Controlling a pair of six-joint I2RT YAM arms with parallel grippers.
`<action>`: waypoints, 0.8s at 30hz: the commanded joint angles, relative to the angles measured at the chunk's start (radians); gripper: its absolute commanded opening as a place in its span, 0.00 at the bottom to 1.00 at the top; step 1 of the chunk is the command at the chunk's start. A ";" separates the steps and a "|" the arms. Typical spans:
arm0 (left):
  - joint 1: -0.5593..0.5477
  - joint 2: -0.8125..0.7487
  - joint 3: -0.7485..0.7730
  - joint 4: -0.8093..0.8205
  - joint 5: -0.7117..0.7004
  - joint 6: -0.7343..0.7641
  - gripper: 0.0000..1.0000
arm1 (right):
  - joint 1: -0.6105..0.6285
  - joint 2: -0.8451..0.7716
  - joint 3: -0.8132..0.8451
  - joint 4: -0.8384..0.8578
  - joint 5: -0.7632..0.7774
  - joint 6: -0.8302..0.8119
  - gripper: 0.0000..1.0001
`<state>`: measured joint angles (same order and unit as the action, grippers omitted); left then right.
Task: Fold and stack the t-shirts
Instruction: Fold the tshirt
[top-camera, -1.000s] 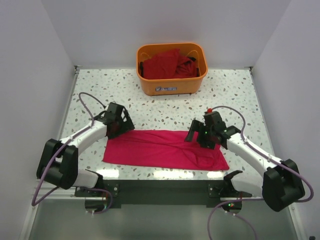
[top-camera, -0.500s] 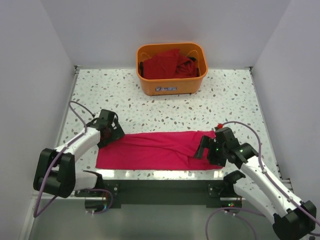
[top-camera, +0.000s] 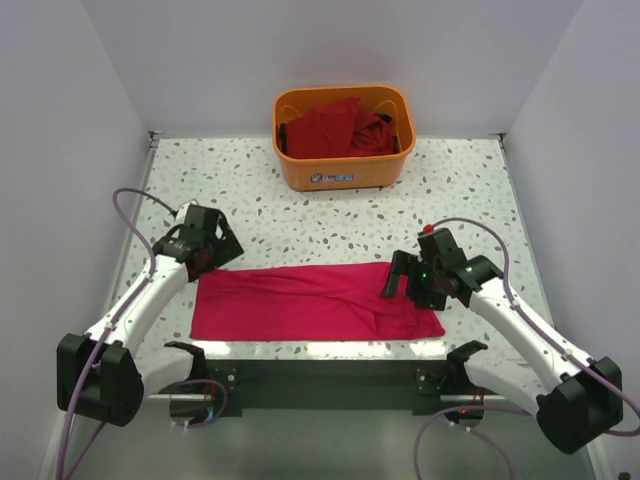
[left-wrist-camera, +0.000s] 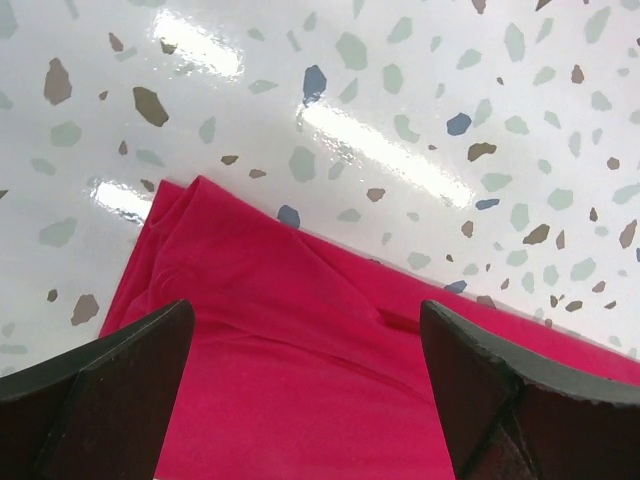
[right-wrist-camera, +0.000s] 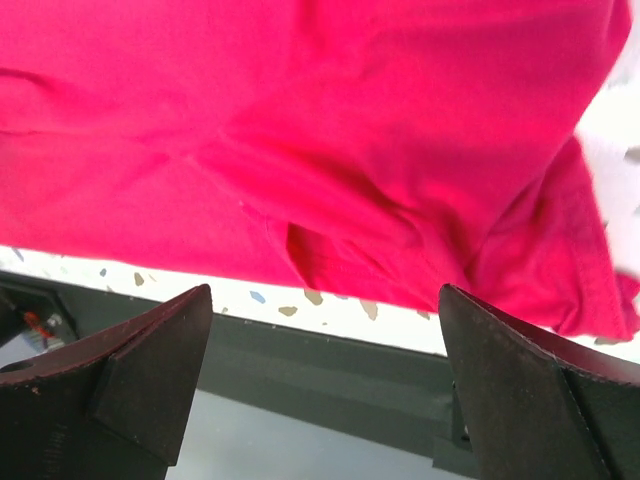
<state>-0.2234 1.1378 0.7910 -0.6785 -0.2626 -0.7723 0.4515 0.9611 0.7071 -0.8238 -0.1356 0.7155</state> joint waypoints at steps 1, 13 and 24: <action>0.004 0.020 0.005 0.029 0.045 0.042 1.00 | 0.004 0.048 0.061 0.029 0.044 -0.077 0.99; -0.016 0.234 -0.164 0.252 0.224 0.025 1.00 | 0.006 0.402 -0.015 0.277 0.089 -0.001 0.99; -0.166 0.132 -0.317 0.208 0.241 -0.185 1.00 | -0.092 0.872 0.366 0.364 0.123 -0.284 0.99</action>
<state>-0.3420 1.2499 0.5739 -0.4019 -0.1303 -0.8253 0.3885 1.7126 1.0298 -0.6865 -0.0776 0.6029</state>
